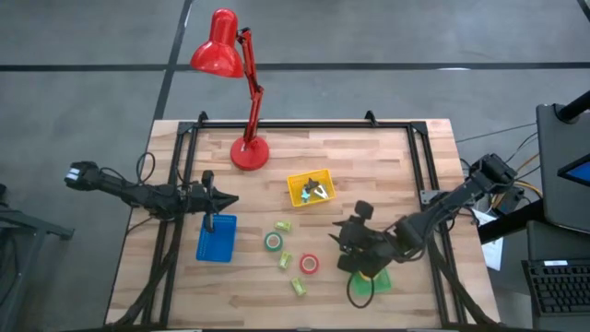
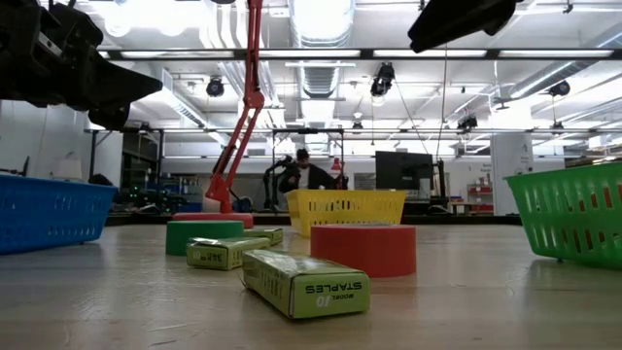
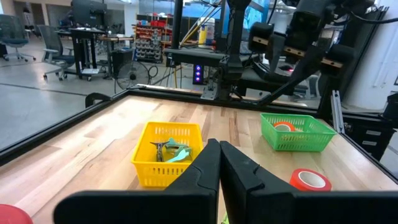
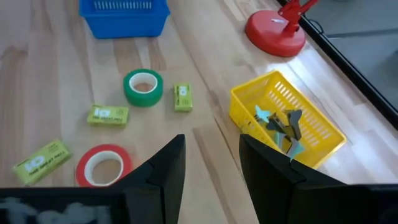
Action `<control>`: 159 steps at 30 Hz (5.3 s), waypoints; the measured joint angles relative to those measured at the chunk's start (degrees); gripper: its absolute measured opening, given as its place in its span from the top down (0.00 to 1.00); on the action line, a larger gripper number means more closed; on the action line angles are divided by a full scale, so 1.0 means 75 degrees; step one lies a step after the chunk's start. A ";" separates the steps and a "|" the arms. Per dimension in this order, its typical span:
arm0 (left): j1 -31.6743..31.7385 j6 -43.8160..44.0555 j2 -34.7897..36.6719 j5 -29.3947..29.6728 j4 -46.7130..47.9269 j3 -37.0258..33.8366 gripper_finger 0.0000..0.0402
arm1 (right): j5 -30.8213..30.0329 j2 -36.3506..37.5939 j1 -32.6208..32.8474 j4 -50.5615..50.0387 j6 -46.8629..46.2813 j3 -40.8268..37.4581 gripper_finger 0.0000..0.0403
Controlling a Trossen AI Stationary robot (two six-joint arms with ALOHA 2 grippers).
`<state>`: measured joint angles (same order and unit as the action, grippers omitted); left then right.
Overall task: Pick and place Stapler, Stapler remover, tape
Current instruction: Put the red tape into the green bin
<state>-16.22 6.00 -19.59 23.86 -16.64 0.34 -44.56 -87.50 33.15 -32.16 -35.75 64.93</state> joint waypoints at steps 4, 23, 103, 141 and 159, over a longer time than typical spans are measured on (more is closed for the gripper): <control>-0.0001 0.0000 -0.0001 0.0002 0.0001 0.0000 0.98 | 0.0000 0.0000 -0.0089 0.0078 0.0080 0.0000 0.64; -0.0001 0.0001 -0.0013 -0.0001 0.0006 0.0000 0.98 | 0.2066 -0.0847 -0.0545 0.2253 0.1950 -0.0061 0.70; -0.0001 0.0000 -0.0132 0.0001 0.0178 0.0000 0.98 | 0.4337 -0.1570 -0.0578 -0.1572 -0.0402 0.1818 0.90; 0.0000 0.0000 -0.0137 -0.0001 0.0236 0.0000 0.98 | 0.3719 -0.1212 0.1748 -0.2668 -0.5549 0.0911 0.90; 0.0001 0.0001 -0.0136 0.0002 0.0236 0.0000 0.98 | 0.3913 -0.1215 0.1751 -0.2579 -0.5643 0.0660 0.88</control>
<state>-16.22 6.00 -20.61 23.87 -14.87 0.34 -15.20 -96.62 46.28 -51.50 -78.07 69.88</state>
